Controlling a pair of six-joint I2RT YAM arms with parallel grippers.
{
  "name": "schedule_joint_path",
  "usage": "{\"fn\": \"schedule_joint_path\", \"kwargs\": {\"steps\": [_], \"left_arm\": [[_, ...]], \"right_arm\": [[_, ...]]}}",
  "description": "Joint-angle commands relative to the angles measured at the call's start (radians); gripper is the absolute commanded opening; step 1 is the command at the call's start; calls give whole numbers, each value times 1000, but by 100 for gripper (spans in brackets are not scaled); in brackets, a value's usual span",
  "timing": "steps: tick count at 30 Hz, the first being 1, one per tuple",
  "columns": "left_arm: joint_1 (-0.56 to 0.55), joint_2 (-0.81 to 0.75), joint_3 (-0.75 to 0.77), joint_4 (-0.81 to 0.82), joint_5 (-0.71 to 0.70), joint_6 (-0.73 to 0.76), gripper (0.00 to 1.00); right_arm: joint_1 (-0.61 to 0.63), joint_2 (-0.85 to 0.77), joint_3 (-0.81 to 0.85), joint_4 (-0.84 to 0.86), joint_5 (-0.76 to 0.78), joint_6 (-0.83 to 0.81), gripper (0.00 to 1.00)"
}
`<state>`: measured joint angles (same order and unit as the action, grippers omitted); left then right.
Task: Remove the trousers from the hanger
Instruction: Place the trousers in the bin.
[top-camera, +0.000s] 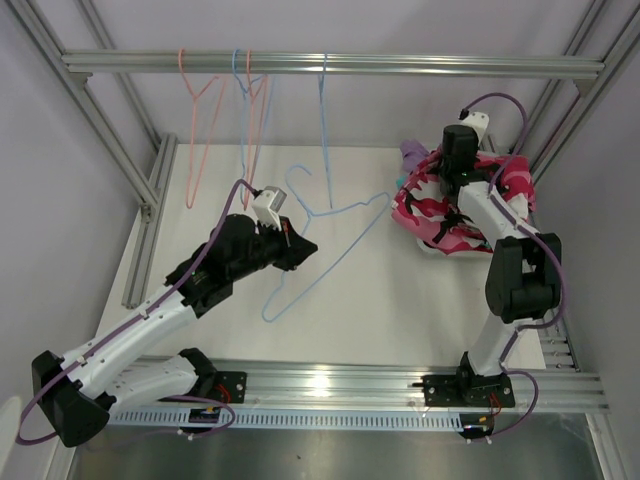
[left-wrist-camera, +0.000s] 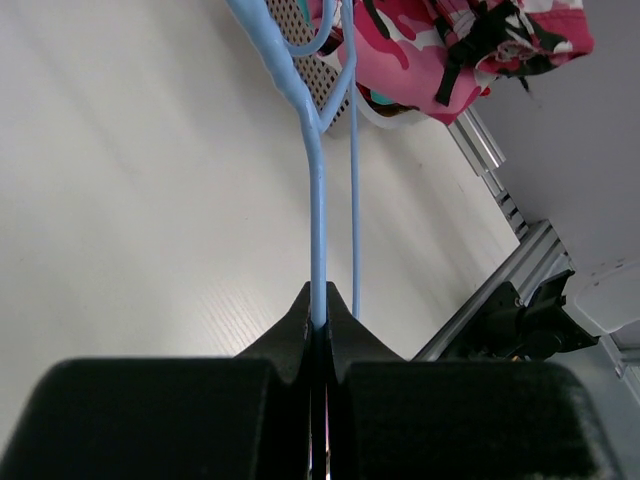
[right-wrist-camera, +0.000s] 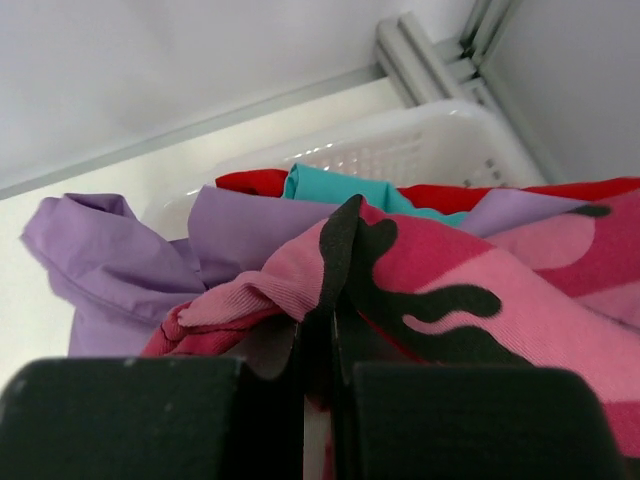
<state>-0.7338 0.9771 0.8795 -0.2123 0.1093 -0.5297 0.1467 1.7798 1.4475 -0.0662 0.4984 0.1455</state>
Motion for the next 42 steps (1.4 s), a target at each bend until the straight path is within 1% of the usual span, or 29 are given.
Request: {"fn": "schedule_joint_path", "kwargs": {"steps": [1, 5, 6, 7, 8, 10, 11, 17, 20, 22, 24, 27, 28, 29, 31, 32, 33, 35, 37, 38, 40, 42], "left_arm": [[-3, 2, 50, 19, 7, 23, 0], [-4, 3, 50, 19, 10, 22, 0], [-4, 3, 49, 19, 12, 22, 0], [-4, 3, 52, 19, 12, 22, 1], [-3, 3, 50, 19, 13, 22, 1], [-4, -2, 53, 17, 20, 20, 0], [-3, -3, 58, 16, 20, 19, 0], [-4, -11, 59, 13, 20, 27, 1], [-4, -11, 62, 7, 18, 31, 1], [-4, -15, 64, 7, 12, 33, 1], [-3, -18, 65, 8, 13, 33, 0], [-4, -18, 64, 8, 20, 31, 1], [-4, -18, 62, 8, 21, 31, 1], [-3, -18, 64, 8, 23, 31, 0], [-3, -18, 64, 10, 24, 31, 1], [-4, -20, 64, 10, 26, 30, 1], [-3, -20, 64, 8, 26, 30, 0], [-4, -21, 64, 11, 27, 30, 1], [-4, -21, 64, 11, 27, 31, 1], [-4, -20, 62, 13, 27, 30, 0], [-4, -17, 62, 10, 27, 30, 0], [-4, -17, 65, 10, 29, 31, 0]], "right_arm": [[-32, 89, -44, 17, -41, 87, 0], [-65, 83, -72, -7, -73, 120, 0], [-73, 78, -65, -23, -81, 120, 4], [-82, 70, -40, -43, -90, 120, 10], [-87, 64, -23, -84, -98, 111, 30], [-90, 28, 28, -121, -107, 103, 48], [-90, 9, 45, -151, -107, 100, 59], [-93, -118, 207, -288, -120, 106, 69], [-98, -144, 264, -360, -135, 127, 70], [-96, -180, 266, -377, -149, 143, 71], [-98, -229, 245, -391, -152, 152, 69], [-98, -304, 179, -391, -152, 170, 52], [-98, -322, 156, -382, -152, 172, 44], [-96, -339, 133, -377, -149, 183, 29], [-98, -381, 61, -371, -142, 189, 17], [-98, -388, 35, -362, -144, 198, 9], [-96, -398, 4, -354, -153, 203, 7], [-96, -419, -111, -310, -158, 221, 1], [-98, -430, -197, -259, -162, 233, 1], [-96, -430, -269, -245, -164, 242, 0], [-98, -427, -334, -212, -170, 267, 0], [-96, -427, -432, -175, -184, 282, 0]]}}
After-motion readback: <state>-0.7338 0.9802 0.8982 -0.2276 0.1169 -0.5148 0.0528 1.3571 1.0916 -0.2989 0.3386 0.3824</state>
